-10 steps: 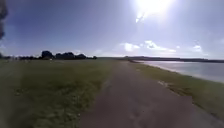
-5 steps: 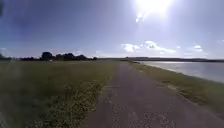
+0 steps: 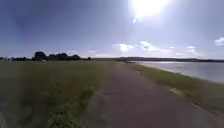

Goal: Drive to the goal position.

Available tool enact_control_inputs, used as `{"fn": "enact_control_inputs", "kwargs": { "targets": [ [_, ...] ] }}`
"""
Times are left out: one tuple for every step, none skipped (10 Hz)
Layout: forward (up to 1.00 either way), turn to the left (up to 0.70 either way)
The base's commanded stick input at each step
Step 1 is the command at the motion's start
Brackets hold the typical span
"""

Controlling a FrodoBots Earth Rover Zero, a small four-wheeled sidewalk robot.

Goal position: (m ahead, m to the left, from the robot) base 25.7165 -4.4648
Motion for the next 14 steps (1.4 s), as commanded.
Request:
{"fn": "enact_control_inputs", "kwargs": {
  "targets": [
    [0.7, 0.05],
    [0.7, 0.05],
    [0.7, 0.05],
    [0.7, 0.05],
    [0.7, 0.05],
    [0.7, 0.05],
    [0.7, 0.13],
    [0.7, 0.36],
    [0.7, 0.2],
    [0.7, 0.05],
    [0.7, 0.05],
    [0.7, 0.05],
    [0.7, 0.05],
    [0.7, 0.05]
  ]
}}
